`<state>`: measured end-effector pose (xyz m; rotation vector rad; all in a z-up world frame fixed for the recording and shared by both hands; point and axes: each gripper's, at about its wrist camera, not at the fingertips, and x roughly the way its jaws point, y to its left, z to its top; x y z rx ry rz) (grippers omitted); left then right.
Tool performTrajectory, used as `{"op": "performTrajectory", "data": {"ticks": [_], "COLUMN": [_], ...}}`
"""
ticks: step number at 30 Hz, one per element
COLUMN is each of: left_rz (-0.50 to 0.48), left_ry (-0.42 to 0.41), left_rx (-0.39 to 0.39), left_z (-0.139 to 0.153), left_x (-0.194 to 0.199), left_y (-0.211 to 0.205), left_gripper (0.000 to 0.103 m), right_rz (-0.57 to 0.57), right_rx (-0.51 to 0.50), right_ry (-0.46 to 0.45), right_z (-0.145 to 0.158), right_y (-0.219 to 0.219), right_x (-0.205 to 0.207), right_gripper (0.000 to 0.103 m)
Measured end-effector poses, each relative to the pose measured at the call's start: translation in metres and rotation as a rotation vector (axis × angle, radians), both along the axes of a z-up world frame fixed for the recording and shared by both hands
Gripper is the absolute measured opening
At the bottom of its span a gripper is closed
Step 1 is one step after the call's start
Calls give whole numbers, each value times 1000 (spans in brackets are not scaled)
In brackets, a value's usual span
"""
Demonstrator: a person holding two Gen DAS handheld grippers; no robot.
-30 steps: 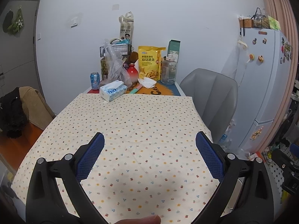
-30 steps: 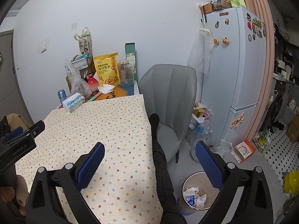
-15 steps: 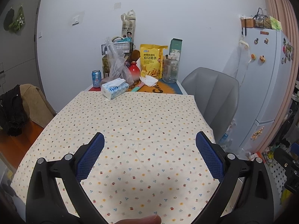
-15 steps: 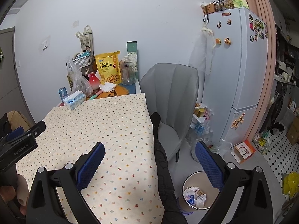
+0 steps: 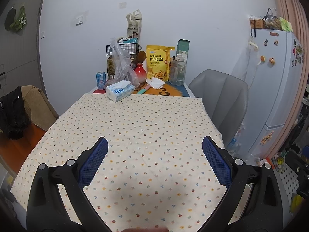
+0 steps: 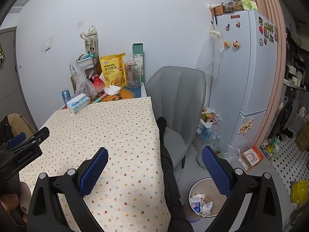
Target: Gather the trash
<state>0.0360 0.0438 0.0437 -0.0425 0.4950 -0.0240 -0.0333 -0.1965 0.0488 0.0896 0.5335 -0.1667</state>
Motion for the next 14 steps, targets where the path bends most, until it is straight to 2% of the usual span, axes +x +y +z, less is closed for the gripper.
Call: {"op": "performTrajectory", "data": {"ticks": [9,14], "left_rz": [-11,-13], "left_ry": [35,27], "left_rx": [9,8], "left_z": [-13,-12], "left_x": [12,9], "left_y": [-3,-3], "left_gripper": [97,97], "right_rz": [15,15], "right_rx": [-5,-6], "right_ry": [31,34], "right_z": [-10,-9], "right_y": [2,2], "right_x": [8,8], "right_gripper": [95,95]}}
